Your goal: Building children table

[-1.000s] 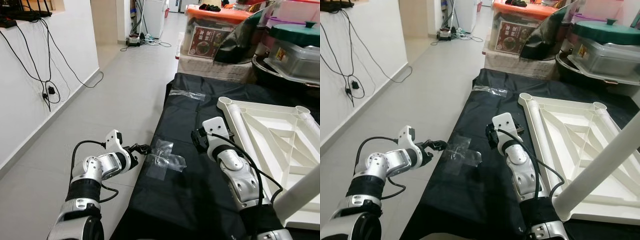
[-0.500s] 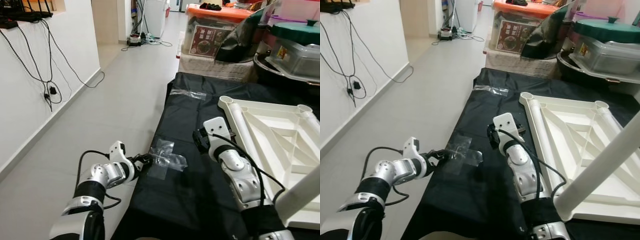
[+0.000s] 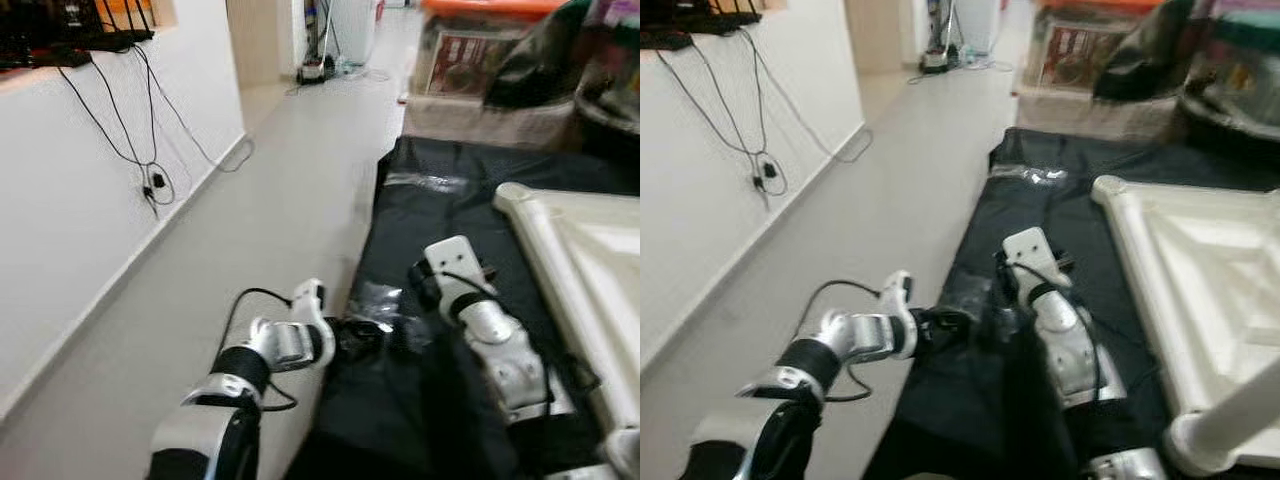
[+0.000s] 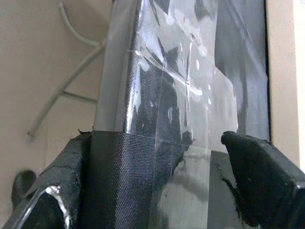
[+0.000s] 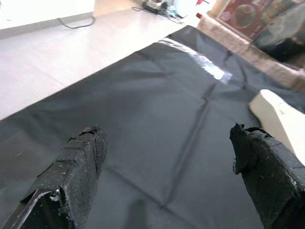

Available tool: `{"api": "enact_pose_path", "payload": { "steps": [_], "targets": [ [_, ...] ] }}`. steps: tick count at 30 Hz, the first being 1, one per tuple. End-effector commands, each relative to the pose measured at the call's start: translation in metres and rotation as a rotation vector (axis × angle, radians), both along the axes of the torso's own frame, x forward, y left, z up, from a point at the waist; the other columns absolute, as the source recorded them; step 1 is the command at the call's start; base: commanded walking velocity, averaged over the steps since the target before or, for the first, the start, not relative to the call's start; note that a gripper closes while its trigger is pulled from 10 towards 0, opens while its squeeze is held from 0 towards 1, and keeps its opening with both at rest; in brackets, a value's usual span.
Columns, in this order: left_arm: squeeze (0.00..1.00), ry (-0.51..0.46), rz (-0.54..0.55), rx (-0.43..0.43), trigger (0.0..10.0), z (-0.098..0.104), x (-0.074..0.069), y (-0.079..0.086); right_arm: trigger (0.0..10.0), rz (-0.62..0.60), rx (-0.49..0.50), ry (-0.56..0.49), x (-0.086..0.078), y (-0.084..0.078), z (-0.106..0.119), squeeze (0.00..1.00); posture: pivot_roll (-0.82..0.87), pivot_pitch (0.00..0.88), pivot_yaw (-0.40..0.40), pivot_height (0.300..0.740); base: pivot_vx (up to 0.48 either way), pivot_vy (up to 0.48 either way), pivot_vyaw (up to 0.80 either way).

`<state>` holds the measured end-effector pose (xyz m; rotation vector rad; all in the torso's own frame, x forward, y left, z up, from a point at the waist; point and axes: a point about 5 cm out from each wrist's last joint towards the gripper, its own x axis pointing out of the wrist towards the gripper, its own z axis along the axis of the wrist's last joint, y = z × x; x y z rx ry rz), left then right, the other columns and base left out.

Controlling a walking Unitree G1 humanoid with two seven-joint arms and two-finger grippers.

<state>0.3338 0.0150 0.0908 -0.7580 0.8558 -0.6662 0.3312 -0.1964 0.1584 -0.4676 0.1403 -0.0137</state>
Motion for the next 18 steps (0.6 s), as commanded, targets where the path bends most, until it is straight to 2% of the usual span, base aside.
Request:
{"api": "enact_pose_path", "payload": {
  "steps": [1, 2, 3, 5, 6, 7, 9, 11, 14, 15, 16, 17, 18],
  "targets": [
    [0.0, 0.008, -0.181, -0.197, 10.0, 0.022, -0.027, -0.074, 10.0, -0.023, -0.011, 0.008, -0.003, -0.005, -0.001, 0.0, -0.11, 0.0, 0.024, 0.74, 0.0, 0.0, 0.0],
    [0.0, 0.011, -0.194, -0.222, 10.0, 0.026, -0.03, -0.082, 10.0, -0.025, -0.019, 0.009, -0.005, -0.007, -0.001, 0.0, -0.13, 0.0, 0.032, 0.74, 0.0, 0.0, 0.0],
    [0.0, 0.011, -0.194, -0.222, 10.0, 0.026, -0.03, -0.082, 10.0, -0.025, -0.019, 0.009, -0.005, -0.007, -0.001, 0.0, -0.13, 0.0, 0.032, 0.74, 0.0, 0.0, 0.0],
    [0.0, -0.009, -0.245, -0.261, 10.0, 0.037, -0.036, -0.1, 10.0, -0.041, -0.043, 0.004, -0.006, -0.015, 0.002, 0.0, -0.14, 0.0, 0.039, 0.74, 0.0, 0.0, 0.0],
    [0.0, -0.009, -0.245, -0.261, 10.0, 0.037, -0.036, -0.1, 10.0, -0.041, -0.043, 0.004, -0.006, -0.015, 0.002, 0.0, -0.14, 0.0, 0.039, 0.74, 0.0, 0.0, 0.0],
    [0.0, -0.03, -0.286, -0.274, 10.0, 0.044, -0.04, -0.109, 10.0, -0.057, -0.052, -0.004, -0.006, -0.021, 0.006, 0.0, -0.15, 0.0, 0.043, 0.74, 0.0, 0.0, 0.0],
    [0.0, -0.03, -0.286, -0.274, 10.0, 0.044, -0.04, -0.109, 10.0, -0.057, -0.052, -0.004, -0.006, -0.021, 0.006, 0.0, -0.15, 0.0, 0.043, 0.74, 0.0, 0.0, 0.0],
    [0.0, -0.078, -0.38, -0.294, 10.0, 0.06, -0.049, -0.129, 10.0, -0.099, -0.076, -0.029, -0.005, -0.037, 0.016, 0.0, -0.18, 0.0, 0.063, 0.74, 0.0, 0.0, 0.0],
    [0.0, -0.078, -0.38, -0.294, 10.0, 0.06, -0.049, -0.129, 10.0, -0.099, -0.076, -0.029, -0.005, -0.037, 0.016, 0.0, -0.18, 0.0, 0.063, 0.74, 0.0, 0.0, 0.0],
    [0.0, -0.1, -0.43, -0.305, 10.0, 0.068, -0.055, -0.139, 10.0, -0.122, -0.091, -0.044, -0.004, -0.046, 0.022, 0.0, -0.19, 0.0, 0.07, 0.74, 0.0, 0.0, 0.0],
    [0.0, -0.1, -0.43, -0.305, 10.0, 0.068, -0.055, -0.139, 10.0, -0.122, -0.091, -0.044, -0.004, -0.046, 0.022, 0.0, -0.19, 0.0, 0.07, 0.74, 0.0, 0.0, 0.0],
    [0.0, -0.119, -0.486, -0.327, 10.0, 0.076, -0.063, -0.149, 10.0, -0.156, -0.106, -0.066, -0.003, -0.057, 0.031, 0.0, -0.21, 0.0, 0.083, 0.74, 0.0, 0.0, 0.0],
    [0.0, -0.119, -0.486, -0.327, 10.0, 0.076, -0.063, -0.149, 10.0, -0.156, -0.106, -0.066, -0.003, -0.057, 0.031, 0.0, -0.21, 0.0, 0.083, 0.74, 0.0, 0.0, 0.0]
  ]
}}
